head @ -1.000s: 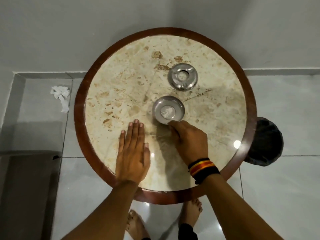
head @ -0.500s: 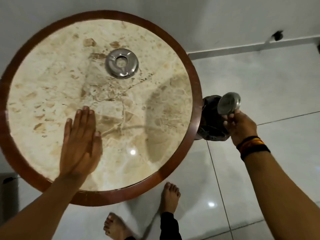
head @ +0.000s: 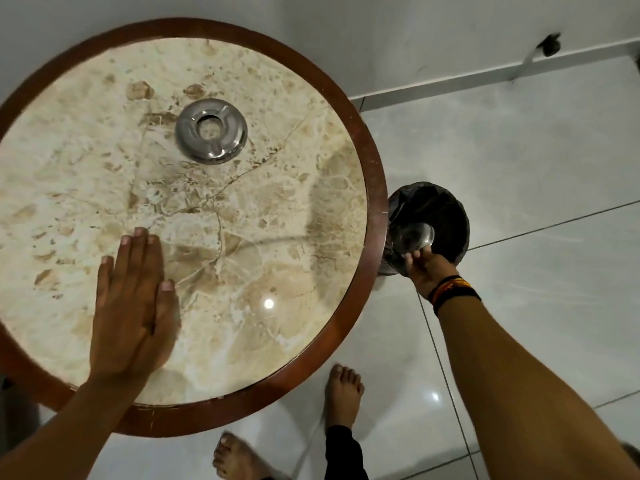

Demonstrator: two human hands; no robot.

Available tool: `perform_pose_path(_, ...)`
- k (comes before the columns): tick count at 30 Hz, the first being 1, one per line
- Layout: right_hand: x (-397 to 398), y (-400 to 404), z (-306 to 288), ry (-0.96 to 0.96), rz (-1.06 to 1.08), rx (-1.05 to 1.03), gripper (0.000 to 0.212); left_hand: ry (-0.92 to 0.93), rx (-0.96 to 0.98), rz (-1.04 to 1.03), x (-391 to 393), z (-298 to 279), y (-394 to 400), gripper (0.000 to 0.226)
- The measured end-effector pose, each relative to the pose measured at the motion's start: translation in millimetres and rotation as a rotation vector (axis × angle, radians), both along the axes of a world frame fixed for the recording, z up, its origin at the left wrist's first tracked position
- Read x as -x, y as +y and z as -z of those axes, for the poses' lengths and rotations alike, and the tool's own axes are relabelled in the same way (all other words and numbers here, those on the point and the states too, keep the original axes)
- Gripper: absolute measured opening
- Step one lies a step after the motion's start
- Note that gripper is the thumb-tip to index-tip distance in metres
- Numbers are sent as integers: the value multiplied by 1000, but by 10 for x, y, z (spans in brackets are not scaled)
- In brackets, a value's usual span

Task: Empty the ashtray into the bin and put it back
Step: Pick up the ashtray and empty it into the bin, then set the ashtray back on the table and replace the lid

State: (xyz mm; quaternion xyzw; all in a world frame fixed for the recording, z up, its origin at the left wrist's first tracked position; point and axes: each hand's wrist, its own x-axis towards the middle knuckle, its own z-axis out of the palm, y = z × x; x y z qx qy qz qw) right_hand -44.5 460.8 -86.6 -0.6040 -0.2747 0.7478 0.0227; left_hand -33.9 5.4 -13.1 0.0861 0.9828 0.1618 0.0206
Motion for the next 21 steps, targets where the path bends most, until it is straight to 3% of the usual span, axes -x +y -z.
perform_pose_path(11,-15,-51,-203,-87,-12,-137,40,-5,2,-19,-8,-16,14,69)
perform_pose_path(14,28,-36,-307,-72,36,-302,39,-23,11,-26,-2,-34,20,67)
perform_pose_path(17,199,-139,-649,-62,-246,-678,18,-28,12,-44,-25,-54,13,66)
perform_pose_path(21,363,-737,-1217,147,-574,-1200,14,-39,-9,-47,-17,-71,-17,65)
